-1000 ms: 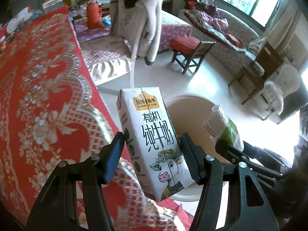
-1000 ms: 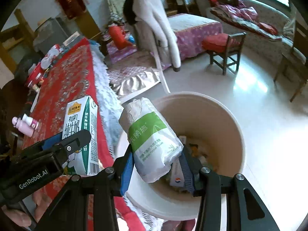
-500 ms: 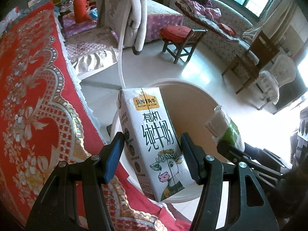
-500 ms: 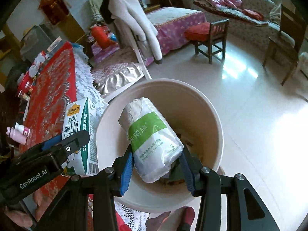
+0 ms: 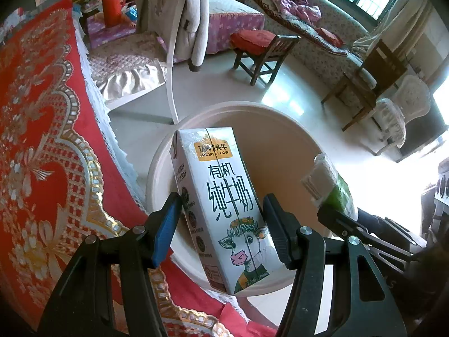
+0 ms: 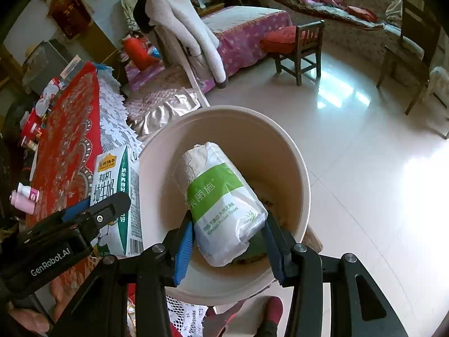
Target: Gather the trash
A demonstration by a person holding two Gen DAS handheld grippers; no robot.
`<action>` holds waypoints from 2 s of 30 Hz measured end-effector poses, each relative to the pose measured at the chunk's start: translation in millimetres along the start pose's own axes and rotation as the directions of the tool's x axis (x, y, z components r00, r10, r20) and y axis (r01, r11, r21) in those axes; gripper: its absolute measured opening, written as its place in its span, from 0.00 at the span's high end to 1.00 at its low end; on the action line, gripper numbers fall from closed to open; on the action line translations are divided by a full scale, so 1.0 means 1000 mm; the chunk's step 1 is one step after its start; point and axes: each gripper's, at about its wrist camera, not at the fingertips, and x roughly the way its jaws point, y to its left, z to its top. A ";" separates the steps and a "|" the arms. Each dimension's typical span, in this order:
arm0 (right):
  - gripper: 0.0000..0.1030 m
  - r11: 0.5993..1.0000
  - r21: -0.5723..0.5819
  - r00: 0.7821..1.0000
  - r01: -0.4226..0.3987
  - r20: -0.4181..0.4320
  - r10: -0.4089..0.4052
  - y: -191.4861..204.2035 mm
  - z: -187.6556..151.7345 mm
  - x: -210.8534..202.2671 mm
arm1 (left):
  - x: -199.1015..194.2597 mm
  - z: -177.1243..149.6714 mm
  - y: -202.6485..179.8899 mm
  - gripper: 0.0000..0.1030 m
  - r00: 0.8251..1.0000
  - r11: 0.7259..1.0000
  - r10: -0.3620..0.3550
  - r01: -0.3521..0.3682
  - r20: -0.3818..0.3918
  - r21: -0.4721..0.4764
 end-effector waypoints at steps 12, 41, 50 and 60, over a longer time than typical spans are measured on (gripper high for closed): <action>0.49 1.000 0.018 1.000 0.011 -0.019 -0.010 -0.004 0.001 0.006 | 0.004 0.000 0.003 0.42 0.998 0.997 -0.067 0.067 -0.005 -0.048; 0.42 0.994 -0.094 0.979 0.049 0.204 -0.028 0.033 -0.014 -0.060 | -0.083 -0.021 0.023 0.29 0.962 0.992 0.129 -0.129 0.242 -0.013; 0.42 0.991 -0.122 0.945 0.057 0.325 -0.015 0.057 -0.019 -0.100 | -0.136 -0.026 0.023 0.29 0.909 0.978 0.185 -0.209 0.373 0.024; 0.31 0.981 -0.172 0.900 0.093 0.436 -0.009 0.082 -0.023 -0.129 | -0.178 -0.040 0.016 0.29 0.848 0.965 0.204 -0.257 0.490 0.044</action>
